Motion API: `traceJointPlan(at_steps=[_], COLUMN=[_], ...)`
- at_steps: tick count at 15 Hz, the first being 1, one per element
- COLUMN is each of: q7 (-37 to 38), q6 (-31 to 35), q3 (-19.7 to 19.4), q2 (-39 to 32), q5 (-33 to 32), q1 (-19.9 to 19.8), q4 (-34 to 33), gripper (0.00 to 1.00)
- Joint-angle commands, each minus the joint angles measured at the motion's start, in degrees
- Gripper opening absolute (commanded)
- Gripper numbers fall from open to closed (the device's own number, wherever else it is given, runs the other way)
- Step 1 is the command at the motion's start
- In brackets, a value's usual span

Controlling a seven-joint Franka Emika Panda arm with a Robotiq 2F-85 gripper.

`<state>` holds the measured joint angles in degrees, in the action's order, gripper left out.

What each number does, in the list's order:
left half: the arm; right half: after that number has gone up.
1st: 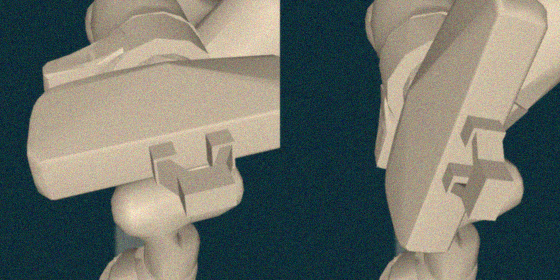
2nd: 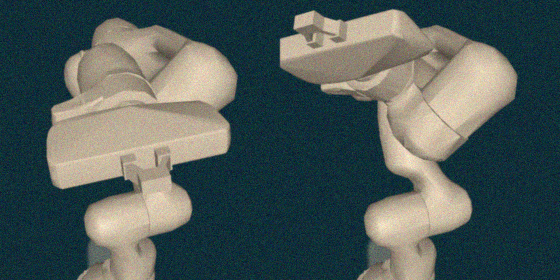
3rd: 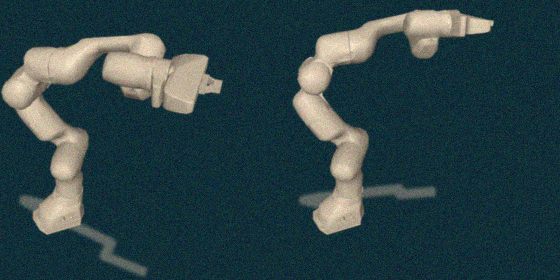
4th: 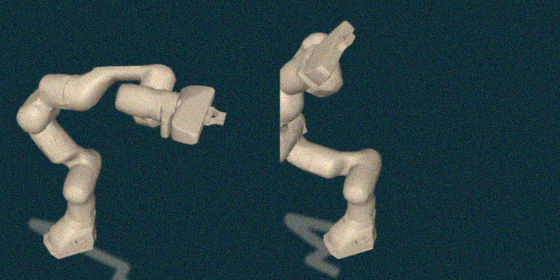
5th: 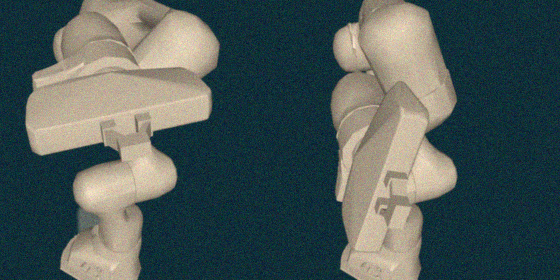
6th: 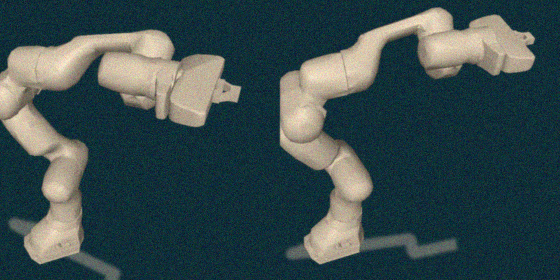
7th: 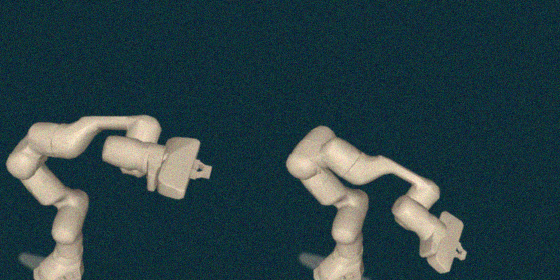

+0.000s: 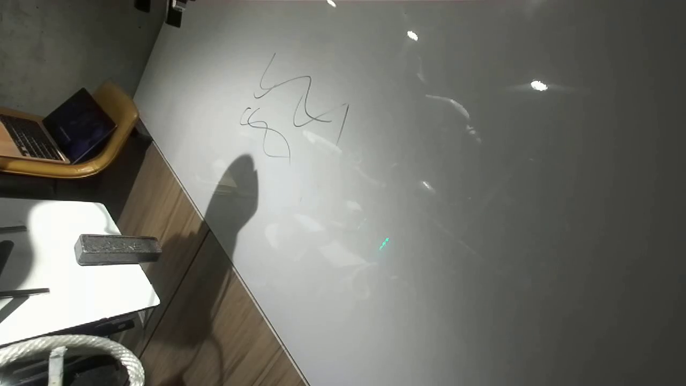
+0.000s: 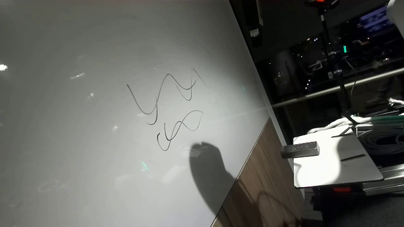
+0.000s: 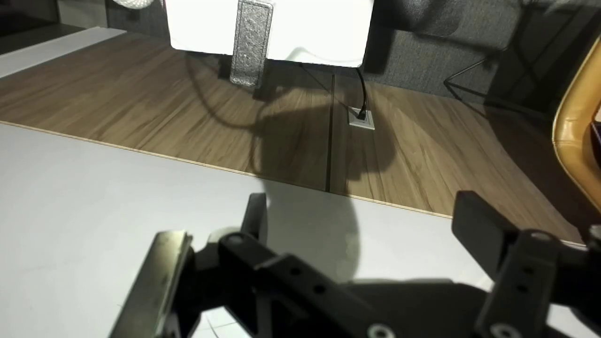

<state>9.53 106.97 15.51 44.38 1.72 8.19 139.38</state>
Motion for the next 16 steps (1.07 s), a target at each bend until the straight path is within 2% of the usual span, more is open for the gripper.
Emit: traceJointPlan(at_steps=[1, 7, 11, 16], q7=[0.3, -1.9, -2.9, 2.0], q6=[-0.1, 3.4, 9.3, 18.0], q3=[-0.4, -1.4, -2.0, -1.0], q2=[-0.2, -1.7, -4.6, -8.9], q5=[-0.4, 0.4, 0.7, -2.2], q1=[0.5, 1.4, 1.5, -1.9], q4=[-0.1, 2.4, 6.9, 14.3], gripper=[1.0, 1.0, 1.0, 1.0])
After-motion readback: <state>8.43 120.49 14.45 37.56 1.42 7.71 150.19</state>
